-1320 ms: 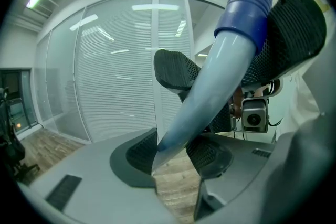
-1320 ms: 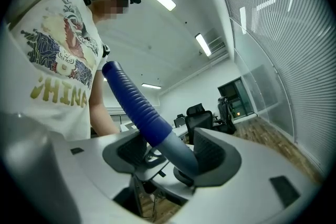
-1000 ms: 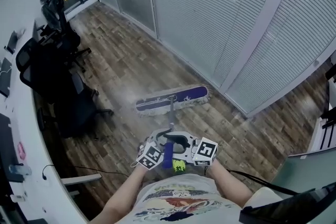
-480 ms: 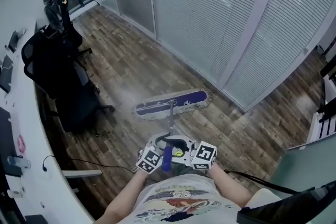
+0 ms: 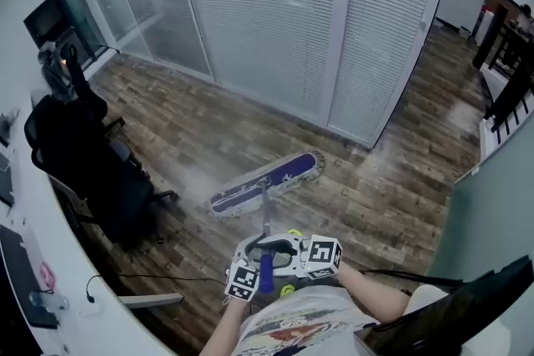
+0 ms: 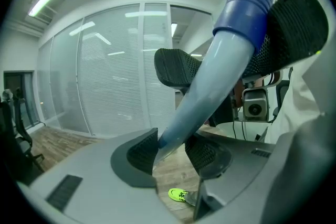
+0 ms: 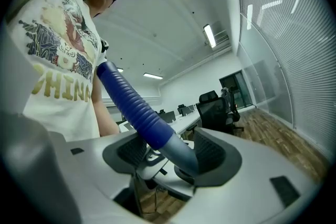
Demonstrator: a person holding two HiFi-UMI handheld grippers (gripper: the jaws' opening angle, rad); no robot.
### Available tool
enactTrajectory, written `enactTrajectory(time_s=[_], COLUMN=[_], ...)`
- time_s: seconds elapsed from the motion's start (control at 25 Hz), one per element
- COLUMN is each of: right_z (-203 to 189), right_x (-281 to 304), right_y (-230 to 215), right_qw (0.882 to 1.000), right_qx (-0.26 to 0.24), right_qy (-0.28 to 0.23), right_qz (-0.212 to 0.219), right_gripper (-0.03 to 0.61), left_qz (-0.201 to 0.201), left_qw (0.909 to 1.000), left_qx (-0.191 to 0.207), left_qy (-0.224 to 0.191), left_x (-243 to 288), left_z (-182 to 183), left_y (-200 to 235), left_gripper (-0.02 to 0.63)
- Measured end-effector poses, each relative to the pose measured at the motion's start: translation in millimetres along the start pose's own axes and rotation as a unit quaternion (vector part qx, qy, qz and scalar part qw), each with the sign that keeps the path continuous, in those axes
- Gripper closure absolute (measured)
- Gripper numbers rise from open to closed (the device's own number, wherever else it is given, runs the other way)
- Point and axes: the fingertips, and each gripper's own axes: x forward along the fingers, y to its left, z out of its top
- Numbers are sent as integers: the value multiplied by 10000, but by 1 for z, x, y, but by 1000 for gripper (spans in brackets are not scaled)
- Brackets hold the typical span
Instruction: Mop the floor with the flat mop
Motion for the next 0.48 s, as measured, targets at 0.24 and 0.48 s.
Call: enactTrajectory(time_s=[0.24,0.48], right_z=[-16,-27], right_x=[3,-15], right_y=[82,142], right_qw=[9998,9997], right_qx=[28,45], right_qy=[-162,-202], right_qz=[-121,-134], right_gripper=[316,316], left_qz=[-118,-135], left_qw=[9999,9999], left_qx=[9,0], left_qy=[13,40], left_x=[-55,-82], left_z=[-17,-21], left_y=[-64,-121], left_gripper=[474,472])
